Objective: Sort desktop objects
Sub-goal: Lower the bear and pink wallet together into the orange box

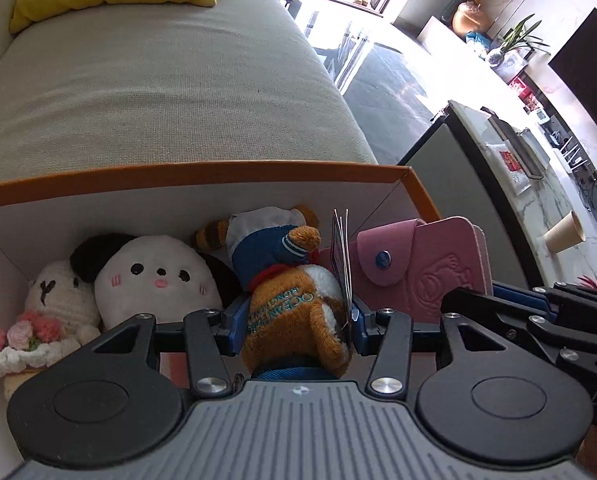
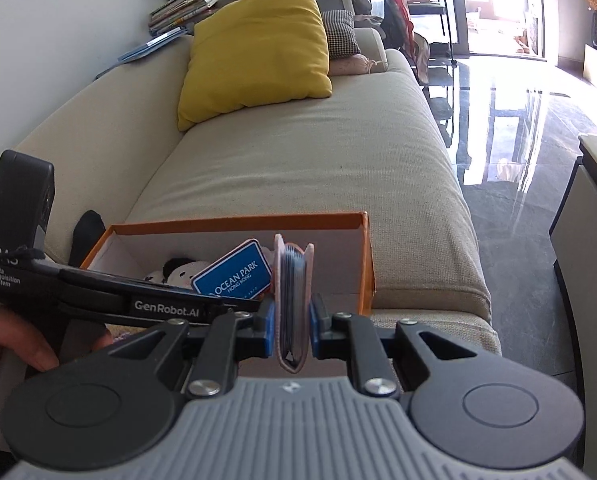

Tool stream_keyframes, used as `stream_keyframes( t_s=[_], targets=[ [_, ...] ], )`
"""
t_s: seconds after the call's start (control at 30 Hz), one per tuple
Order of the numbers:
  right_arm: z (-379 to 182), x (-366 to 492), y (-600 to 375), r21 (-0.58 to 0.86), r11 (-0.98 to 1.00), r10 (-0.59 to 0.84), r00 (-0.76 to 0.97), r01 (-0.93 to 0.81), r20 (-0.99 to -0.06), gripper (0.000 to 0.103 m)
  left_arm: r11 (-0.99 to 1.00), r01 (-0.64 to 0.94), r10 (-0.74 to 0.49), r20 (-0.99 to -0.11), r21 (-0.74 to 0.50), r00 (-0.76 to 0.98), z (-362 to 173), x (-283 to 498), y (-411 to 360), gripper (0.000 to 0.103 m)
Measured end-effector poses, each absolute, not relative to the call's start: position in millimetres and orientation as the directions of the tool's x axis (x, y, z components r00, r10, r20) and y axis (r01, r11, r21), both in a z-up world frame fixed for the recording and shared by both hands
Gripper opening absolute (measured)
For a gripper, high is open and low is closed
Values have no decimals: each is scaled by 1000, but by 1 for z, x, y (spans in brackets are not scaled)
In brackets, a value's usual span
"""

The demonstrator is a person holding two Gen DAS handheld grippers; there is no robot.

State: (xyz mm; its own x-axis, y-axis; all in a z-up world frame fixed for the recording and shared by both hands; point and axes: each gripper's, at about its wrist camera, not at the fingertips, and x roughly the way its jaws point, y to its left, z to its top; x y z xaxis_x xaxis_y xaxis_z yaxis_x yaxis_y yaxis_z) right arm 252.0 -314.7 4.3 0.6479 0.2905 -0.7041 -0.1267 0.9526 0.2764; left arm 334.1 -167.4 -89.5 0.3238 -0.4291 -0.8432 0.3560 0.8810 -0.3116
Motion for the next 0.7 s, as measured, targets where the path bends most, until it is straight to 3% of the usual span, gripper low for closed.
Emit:
stream_keyframes(
  t_s=[0.3, 0.7],
  targets=[
    [-10, 264, -308, 280, 953, 291, 616, -118, -732, 18, 899, 321, -391, -878, -298, 278, -106, 343, -169, 61],
    [-3, 254, -312, 268, 958, 271, 637, -103, -722, 18, 881, 359, -437, -822, -309, 365, -51, 315, -136, 67]
  ],
)
